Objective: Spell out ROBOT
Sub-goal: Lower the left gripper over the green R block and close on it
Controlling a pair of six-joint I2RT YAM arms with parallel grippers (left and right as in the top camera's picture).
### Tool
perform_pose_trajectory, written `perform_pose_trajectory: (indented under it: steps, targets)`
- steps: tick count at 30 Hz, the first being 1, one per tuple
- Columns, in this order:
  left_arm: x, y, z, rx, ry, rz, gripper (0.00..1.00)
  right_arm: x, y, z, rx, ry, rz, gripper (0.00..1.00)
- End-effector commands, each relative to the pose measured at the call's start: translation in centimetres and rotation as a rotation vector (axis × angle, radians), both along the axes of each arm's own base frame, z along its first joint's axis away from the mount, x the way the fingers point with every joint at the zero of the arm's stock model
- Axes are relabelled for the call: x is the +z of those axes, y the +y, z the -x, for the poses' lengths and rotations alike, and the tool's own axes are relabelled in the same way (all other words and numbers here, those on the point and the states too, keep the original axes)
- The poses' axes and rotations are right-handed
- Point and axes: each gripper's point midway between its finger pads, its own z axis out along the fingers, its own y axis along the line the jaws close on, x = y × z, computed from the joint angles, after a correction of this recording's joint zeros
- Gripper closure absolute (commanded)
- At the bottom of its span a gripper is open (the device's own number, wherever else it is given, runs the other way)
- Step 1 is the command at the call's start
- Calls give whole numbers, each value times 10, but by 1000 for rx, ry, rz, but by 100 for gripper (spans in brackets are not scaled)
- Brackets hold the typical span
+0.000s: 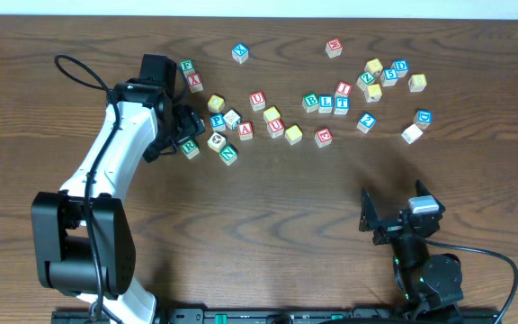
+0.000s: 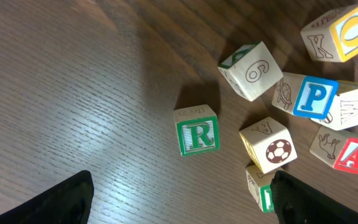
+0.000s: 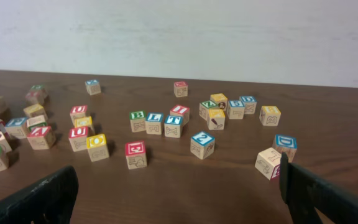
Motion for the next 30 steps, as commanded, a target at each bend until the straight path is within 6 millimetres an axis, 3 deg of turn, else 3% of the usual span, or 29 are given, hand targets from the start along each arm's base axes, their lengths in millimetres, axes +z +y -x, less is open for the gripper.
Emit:
perform_pose_trajectory:
  steps: [1,15,30]
  targets:
    - [0,5,-6,23,-6,-24,11,-1,-1,0,-3,4,8,1]
    - [-36,4,-3,21,84,-31,10,-1,-1,0,-3,4,8,1]
    - [-47,4,-6,20,93,-32,10,-1,-1,0,-3,4,8,1]
